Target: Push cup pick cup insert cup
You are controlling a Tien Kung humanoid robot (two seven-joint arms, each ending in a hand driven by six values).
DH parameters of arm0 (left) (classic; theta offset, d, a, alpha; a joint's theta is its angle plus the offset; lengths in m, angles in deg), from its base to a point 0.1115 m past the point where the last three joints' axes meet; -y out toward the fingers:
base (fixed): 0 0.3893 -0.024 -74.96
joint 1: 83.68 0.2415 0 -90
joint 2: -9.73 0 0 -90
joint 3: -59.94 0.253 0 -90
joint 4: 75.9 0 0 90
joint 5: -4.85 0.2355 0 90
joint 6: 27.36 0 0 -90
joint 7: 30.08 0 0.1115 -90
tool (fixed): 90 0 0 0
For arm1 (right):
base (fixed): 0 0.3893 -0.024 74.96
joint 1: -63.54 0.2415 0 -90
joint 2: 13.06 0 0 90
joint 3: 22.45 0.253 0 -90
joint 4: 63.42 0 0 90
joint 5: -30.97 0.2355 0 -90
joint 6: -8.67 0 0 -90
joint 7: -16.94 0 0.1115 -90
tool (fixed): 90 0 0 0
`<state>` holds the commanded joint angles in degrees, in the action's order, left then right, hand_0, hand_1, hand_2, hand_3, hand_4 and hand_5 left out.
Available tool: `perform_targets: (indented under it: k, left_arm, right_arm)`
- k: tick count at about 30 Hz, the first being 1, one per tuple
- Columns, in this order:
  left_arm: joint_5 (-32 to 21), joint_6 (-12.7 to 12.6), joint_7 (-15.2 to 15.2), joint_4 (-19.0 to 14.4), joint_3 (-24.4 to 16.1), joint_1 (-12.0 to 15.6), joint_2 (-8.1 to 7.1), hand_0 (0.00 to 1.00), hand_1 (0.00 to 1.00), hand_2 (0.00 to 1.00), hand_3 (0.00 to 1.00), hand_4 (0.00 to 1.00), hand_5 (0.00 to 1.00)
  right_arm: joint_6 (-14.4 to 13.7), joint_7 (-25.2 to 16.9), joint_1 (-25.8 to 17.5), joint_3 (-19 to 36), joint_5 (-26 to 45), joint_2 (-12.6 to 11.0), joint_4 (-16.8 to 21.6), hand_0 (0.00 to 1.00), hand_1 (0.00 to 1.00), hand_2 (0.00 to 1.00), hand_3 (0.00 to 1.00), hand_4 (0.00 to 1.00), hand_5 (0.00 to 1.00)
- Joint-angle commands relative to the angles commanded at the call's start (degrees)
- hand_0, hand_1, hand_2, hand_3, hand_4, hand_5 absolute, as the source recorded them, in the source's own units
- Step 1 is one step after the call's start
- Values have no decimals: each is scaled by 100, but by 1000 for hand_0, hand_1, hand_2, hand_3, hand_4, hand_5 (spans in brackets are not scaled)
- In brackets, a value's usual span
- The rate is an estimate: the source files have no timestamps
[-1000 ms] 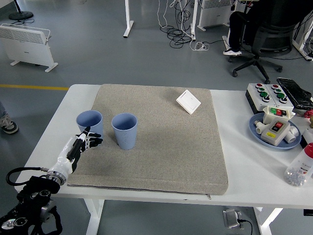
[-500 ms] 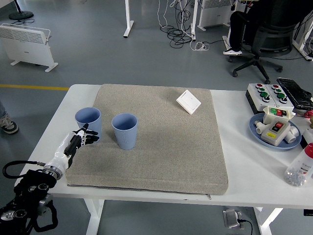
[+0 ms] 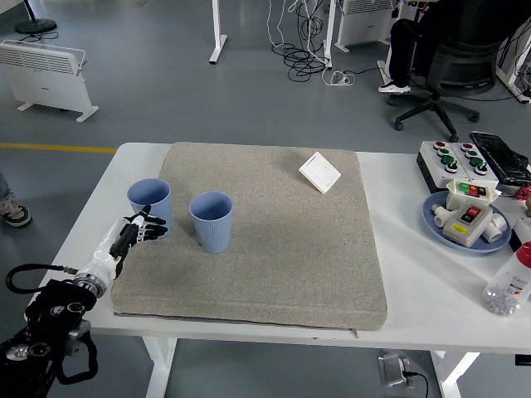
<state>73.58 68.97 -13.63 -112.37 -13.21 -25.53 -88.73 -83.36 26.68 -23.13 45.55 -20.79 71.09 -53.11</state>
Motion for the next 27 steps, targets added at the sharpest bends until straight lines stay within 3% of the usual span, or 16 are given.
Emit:
perform_targets:
  k: [27]
  left_arm:
    - [-45, 12, 136, 616, 371, -506, -8, 772, 609, 538, 507, 607, 998]
  right_arm:
    - [13, 18, 54, -96, 0, -6, 0, 752, 625, 631, 559, 71, 453]
